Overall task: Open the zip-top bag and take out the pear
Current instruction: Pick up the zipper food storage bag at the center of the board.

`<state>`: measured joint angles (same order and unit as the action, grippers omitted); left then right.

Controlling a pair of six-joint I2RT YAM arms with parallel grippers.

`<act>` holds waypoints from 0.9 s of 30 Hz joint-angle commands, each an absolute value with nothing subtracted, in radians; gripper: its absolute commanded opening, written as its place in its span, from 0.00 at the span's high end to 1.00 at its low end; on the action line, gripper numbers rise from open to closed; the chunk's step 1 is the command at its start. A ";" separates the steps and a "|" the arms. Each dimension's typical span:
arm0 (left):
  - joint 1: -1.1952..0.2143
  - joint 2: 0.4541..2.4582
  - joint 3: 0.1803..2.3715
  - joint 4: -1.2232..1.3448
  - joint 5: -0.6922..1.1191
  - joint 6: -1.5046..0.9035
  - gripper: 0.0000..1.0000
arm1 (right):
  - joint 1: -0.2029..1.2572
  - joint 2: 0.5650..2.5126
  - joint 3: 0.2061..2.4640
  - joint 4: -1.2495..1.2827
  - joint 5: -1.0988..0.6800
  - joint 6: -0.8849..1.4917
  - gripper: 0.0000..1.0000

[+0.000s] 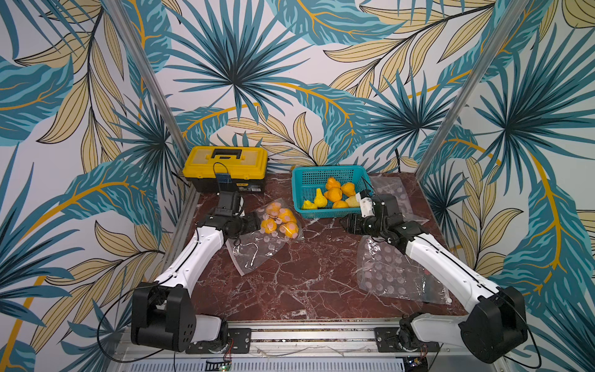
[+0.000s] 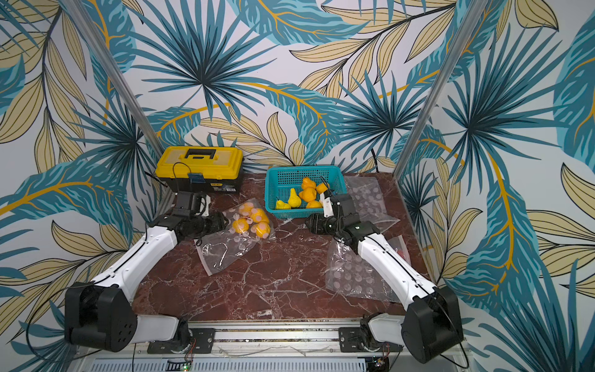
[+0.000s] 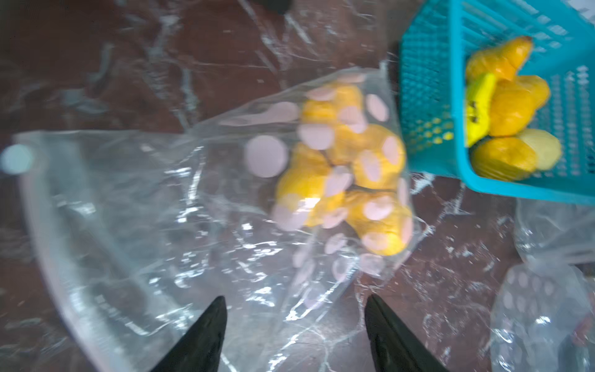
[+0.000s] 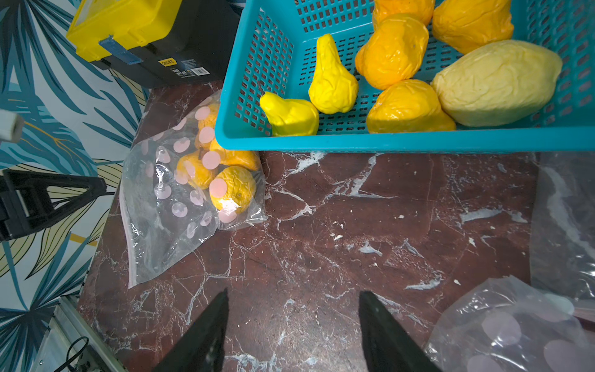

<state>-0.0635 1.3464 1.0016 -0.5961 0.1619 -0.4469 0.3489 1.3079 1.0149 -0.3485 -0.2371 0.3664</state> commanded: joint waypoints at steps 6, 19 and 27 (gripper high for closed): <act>0.218 1.310 0.852 -0.443 0.242 -0.474 0.31 | 0.360 1.338 1.048 -0.354 -0.271 0.365 0.35; 0.353 1.565 0.849 -0.189 0.641 -0.470 0.58 | 0.380 1.346 1.055 -0.374 -0.277 0.385 0.36; 0.353 1.524 0.870 -0.202 0.708 -0.457 1.00 | 0.391 1.348 1.067 -0.381 -0.282 0.392 0.37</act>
<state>0.3447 1.5673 0.8433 -0.2214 0.6559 -0.4755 0.3817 1.3525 1.0439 -0.3500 -0.2714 0.3859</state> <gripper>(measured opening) 0.050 0.635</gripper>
